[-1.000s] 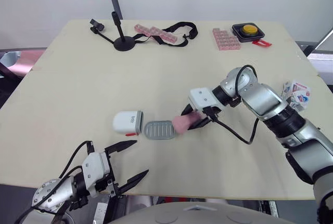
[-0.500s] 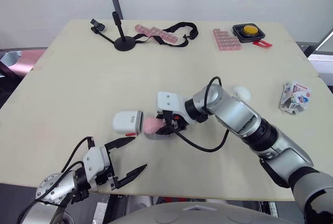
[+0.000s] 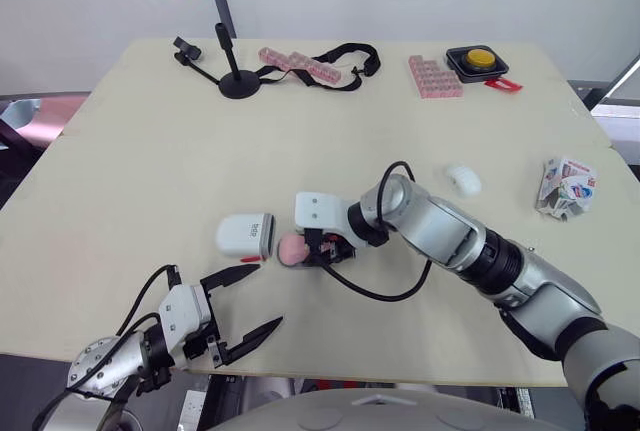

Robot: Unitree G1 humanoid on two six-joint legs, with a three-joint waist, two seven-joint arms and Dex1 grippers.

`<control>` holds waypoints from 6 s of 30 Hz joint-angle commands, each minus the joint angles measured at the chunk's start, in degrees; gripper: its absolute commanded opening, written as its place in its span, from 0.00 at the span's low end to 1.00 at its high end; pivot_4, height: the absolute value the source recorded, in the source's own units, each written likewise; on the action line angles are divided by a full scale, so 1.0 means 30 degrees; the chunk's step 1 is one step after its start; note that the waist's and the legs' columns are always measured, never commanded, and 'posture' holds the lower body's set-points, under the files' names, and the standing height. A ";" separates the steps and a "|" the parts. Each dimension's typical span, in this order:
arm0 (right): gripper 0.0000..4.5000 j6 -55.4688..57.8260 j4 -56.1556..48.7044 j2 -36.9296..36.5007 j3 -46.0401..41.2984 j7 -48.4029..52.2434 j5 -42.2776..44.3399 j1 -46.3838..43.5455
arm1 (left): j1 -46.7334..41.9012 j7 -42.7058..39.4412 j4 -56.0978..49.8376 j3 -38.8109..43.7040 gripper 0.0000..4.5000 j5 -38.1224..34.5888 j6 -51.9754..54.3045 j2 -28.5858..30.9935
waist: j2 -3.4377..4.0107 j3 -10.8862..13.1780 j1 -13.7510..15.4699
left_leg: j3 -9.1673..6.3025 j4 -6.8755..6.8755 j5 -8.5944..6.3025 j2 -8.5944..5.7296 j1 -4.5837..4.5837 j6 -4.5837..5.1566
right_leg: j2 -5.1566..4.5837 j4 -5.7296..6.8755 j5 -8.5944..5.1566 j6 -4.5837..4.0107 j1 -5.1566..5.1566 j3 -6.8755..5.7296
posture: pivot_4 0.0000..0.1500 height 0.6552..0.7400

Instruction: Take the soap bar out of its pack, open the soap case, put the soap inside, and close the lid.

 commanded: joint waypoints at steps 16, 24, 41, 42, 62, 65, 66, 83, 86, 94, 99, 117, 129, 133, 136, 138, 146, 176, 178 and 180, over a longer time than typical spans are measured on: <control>0.98 -0.1804 -0.1411 -0.0853 -0.4238 0.0452 0.1970 0.0412 | 0.0188 0.0270 -0.0998 0.0377 1.00 0.0065 -0.0358 0.0208 | -0.0002 -0.0001 0.0026 | 0.0002 -0.0001 -0.0002 0.0003 0.0007 -0.0003 | 0.0001 -0.0004 0.0000 0.0000 0.0009 0.0005 | 1.00 0.99; 0.98 -1.1826 -0.0095 -0.2291 -1.1257 0.5072 0.6305 0.7481 | -0.1015 -0.0681 -0.0597 0.1181 1.00 -0.0549 -0.0030 0.1241 | -0.0109 -0.0067 0.0281 | 0.0014 -0.0009 -0.0009 0.0009 0.0009 -0.0004 | 0.0000 -0.0036 0.0001 0.0003 0.0034 0.0001 | 1.00 0.99; 0.98 -1.9928 0.5129 -0.2981 -1.3630 0.9519 0.7085 1.1544 | -0.1651 -0.0989 -0.0459 0.1969 1.00 -0.0689 0.0496 0.1236 | -0.0120 -0.0078 -0.0081 | 0.0021 -0.0003 -0.0031 0.0016 0.0039 0.0059 | 0.0009 -0.0042 -0.0007 -0.0014 0.0061 0.0002 | 1.00 0.99; 0.98 -2.0082 0.5159 -0.3008 -1.3603 0.9513 0.7015 1.1608 | -0.1545 -0.0842 -0.0435 0.2128 1.00 -0.0675 0.0492 0.1154 | -0.0120 -0.0078 -0.0072 | 0.0020 -0.0003 -0.0032 0.0018 0.0038 0.0061 | 0.0009 -0.0044 -0.0009 -0.0017 0.0060 -0.0002 | 1.00 0.99; 0.98 -1.9810 0.4639 -0.4110 -1.3003 0.9465 0.6745 1.1710 | -0.9864 -0.7456 0.7952 0.2159 1.00 -0.0060 0.2280 0.6107 | -0.0134 -0.0087 0.0099 | -0.0001 0.0035 -0.0077 0.0010 0.0017 0.0175 | -0.0001 -0.0008 -0.0021 -0.0038 0.0047 -0.0027 | 1.00 0.99; 0.98 -1.9844 0.4516 -0.4214 -1.3018 0.9267 0.6700 1.1859 | -1.1662 -0.8762 0.8740 0.1019 1.00 0.0300 0.2897 0.6461 | -0.0136 -0.0088 0.0121 | -0.0001 0.0044 -0.0074 0.0009 0.0007 0.0172 | -0.0005 0.0008 -0.0027 -0.0049 0.0035 -0.0029 | 1.00 0.99; 0.98 -1.9883 0.4515 -0.4226 -1.3043 0.9187 0.6687 1.1914 | -1.2298 -0.9020 0.9030 0.0648 1.00 0.0538 0.2979 0.6474 | -0.0136 -0.0088 0.0141 | -0.0001 0.0044 -0.0074 0.0009 0.0004 0.0171 | -0.0005 0.0009 -0.0028 -0.0051 0.0031 -0.0031 | 1.00 0.99; 0.98 -1.8992 0.3599 -0.4160 -1.3189 0.7776 0.7052 1.2444 | -1.8100 -1.1235 1.3081 -0.3319 1.00 0.3573 0.1609 0.4458 | -0.0139 -0.0090 0.0425 | -0.0002 0.0070 -0.0051 0.0007 -0.0036 0.0132 | -0.0020 0.0084 -0.0043 -0.0078 0.0012 -0.0056 | 1.00 0.99; 0.98 -1.9012 0.3469 -0.4245 -1.3273 0.7678 0.7052 1.2595 | -1.8485 -1.1081 1.3850 -0.3520 1.00 0.3951 0.0904 0.4030 | -0.0139 -0.0090 0.0485 | -0.0002 0.0070 -0.0053 0.0007 -0.0039 0.0136 | -0.0020 0.0085 -0.0044 -0.0079 0.0011 -0.0058 | 1.00 0.99; 0.98 -1.9045 0.3248 -0.4499 -1.3351 0.7534 0.7007 1.2963 | -1.8823 -1.1133 1.4470 -0.3663 1.00 0.3918 0.0558 0.3403 | -0.0141 -0.0091 0.0495 | -0.0008 0.0080 -0.0054 0.0008 -0.0064 0.0137 | -0.0022 0.0106 -0.0044 -0.0078 -0.0002 -0.0069 | 1.00 0.99; 1.00 -1.9014 0.3235 -0.4597 -1.3337 0.7472 0.7017 1.2994 | -1.9000 -1.1198 1.4810 -0.3715 0.89 0.3973 0.0058 0.3299 | -0.0141 -0.0091 0.0504 | -0.0012 0.0082 -0.0055 0.0007 -0.0069 0.0139 | -0.0024 0.0104 -0.0043 -0.0078 -0.0002 -0.0075 | 1.00 0.99; 1.00 -1.4246 0.0108 -0.4913 -1.0815 0.5098 0.5582 1.0207 | -1.8050 -1.1548 1.4154 -0.3323 0.77 0.3520 -0.0709 0.3812 | -0.0140 -0.0091 0.0403 | -0.0021 0.0082 -0.0034 0.0016 -0.0053 0.0102 | -0.0006 0.0117 -0.0043 -0.0078 -0.0001 -0.0072 | 1.00 0.99; 1.00 -1.1683 0.1302 -0.2125 -0.5642 0.2723 0.1471 0.6370 | -1.6358 -1.1209 1.1511 -0.3230 0.77 0.2853 0.0669 0.4244 | -0.0143 -0.0092 0.0470 | -0.0025 0.0076 -0.0019 0.0009 -0.0070 0.0072 | -0.0012 0.0120 -0.0043 -0.0078 -0.0017 -0.0079 | 1.00 0.99; 1.00 -1.1705 0.2638 -0.1192 -0.3957 0.1902 -0.0629 0.5062 | -1.6016 -1.1119 1.0888 -0.3206 0.77 0.2737 0.1171 0.4366 | -0.0142 -0.0092 0.0381 | -0.0025 0.0075 -0.0015 0.0009 -0.0066 0.0066 | -0.0008 0.0129 -0.0044 -0.0078 -0.0024 -0.0080 | 1.00 0.99; 1.00 -1.1645 0.3070 -0.1066 -0.3720 0.1846 -0.1069 0.4773 | -1.5875 -1.1093 1.0635 -0.3134 0.77 0.2716 0.1412 0.4433 | -0.0142 -0.0092 0.0442 | -0.0024 0.0073 -0.0011 0.0009 -0.0081 0.0057 | -0.0008 0.0137 -0.0043 -0.0078 -0.0040 -0.0083 | 1.00 0.99; 1.00 -1.1398 0.3290 -0.0893 -0.3681 0.1789 -0.1257 0.4660 | -1.5846 -1.1053 1.0592 -0.3115 0.77 0.2728 0.1483 0.4453 | -0.0143 -0.0092 0.0473 | -0.0023 0.0074 -0.0012 0.0005 -0.0091 0.0057 | -0.0014 0.0129 -0.0043 -0.0077 -0.0039 -0.0082 | 1.00 0.99; 1.00 -1.0771 0.4076 -0.0498 -0.3237 0.2051 -0.1775 0.4495 | -1.5607 -1.0665 1.0352 -0.3004 0.77 0.2759 0.1601 0.4385 | -0.0143 -0.0093 0.0418 | -0.0023 0.0072 -0.0009 0.0009 -0.0078 0.0047 | -0.0006 0.0139 -0.0043 -0.0076 -0.0038 -0.0080 | 1.00 0.99; 0.57 -0.9390 -0.0644 -0.6285 -0.8137 0.3305 0.0656 0.8018 | -1.7047 -0.8348 0.9005 -0.4251 0.77 0.3218 0.3698 0.1879 | -0.0165 -0.0103 0.0611 | -0.0027 0.0054 -0.0001 -0.0003 -0.0042 0.0025 | -0.0020 0.0100 -0.0040 -0.0070 0.0028 -0.0081 | 1.00 0.99; 0.57 -0.9423 -0.0814 -0.6978 -0.8617 0.3561 0.0899 0.8186 | -1.7642 -0.8152 0.9079 -0.4587 0.77 0.3350 0.4001 0.1257 | -0.0162 -0.0102 0.0552 | -0.0027 0.0046 -0.0002 0.0004 -0.0034 0.0021 | -0.0009 0.0083 -0.0039 -0.0070 0.0029 -0.0074 | 1.00 0.99; 0.57 -0.9710 -0.0977 -0.7610 -0.8923 0.3816 0.0995 0.8322 | -1.8164 -0.8105 0.9197 -0.4986 0.77 0.3534 0.4183 0.0678 | -0.0162 -0.0102 0.0456 | -0.0026 0.0041 -0.0002 0.0008 -0.0021 0.0019 | -0.0001 0.0078 -0.0040 -0.0071 0.0030 -0.0064 | 1.00 0.99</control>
